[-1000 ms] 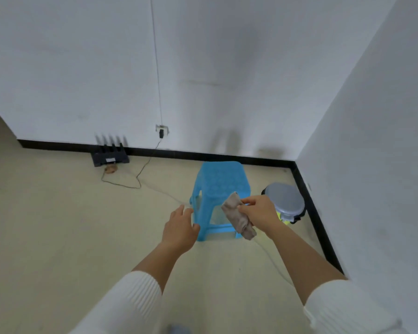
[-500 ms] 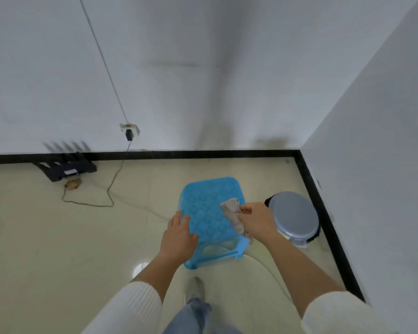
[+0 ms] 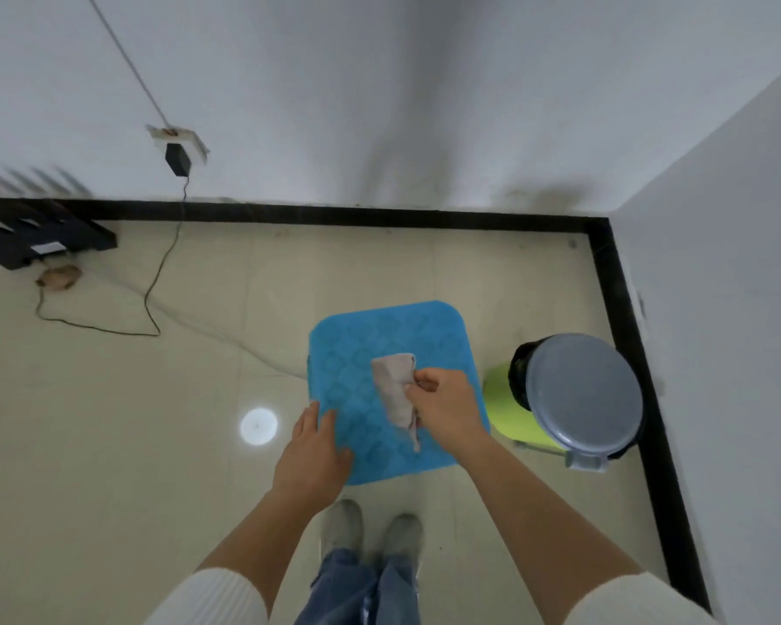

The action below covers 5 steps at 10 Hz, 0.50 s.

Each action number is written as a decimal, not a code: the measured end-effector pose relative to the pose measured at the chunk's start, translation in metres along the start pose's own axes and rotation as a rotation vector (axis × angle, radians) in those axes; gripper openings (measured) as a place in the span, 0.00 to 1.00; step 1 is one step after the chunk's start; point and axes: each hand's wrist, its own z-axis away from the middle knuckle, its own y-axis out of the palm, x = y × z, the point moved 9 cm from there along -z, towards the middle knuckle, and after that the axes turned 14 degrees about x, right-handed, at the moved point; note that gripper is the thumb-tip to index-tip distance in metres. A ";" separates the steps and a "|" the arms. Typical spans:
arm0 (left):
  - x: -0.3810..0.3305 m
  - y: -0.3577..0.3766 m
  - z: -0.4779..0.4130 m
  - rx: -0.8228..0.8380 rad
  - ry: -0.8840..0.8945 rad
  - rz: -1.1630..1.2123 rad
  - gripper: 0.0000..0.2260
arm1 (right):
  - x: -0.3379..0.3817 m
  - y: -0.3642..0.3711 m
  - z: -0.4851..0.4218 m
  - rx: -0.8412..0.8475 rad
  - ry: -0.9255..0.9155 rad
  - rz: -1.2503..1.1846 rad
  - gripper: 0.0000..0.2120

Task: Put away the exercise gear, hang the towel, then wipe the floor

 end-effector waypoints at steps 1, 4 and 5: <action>0.007 0.009 -0.027 -0.027 0.014 -0.023 0.27 | -0.016 0.001 -0.041 0.012 0.005 0.072 0.09; 0.010 0.013 -0.079 -0.089 0.060 -0.211 0.40 | -0.058 -0.016 -0.091 0.027 0.027 0.193 0.08; 0.008 0.027 -0.085 -0.019 0.012 -0.306 0.43 | -0.054 -0.045 -0.091 -0.084 -0.019 -0.024 0.13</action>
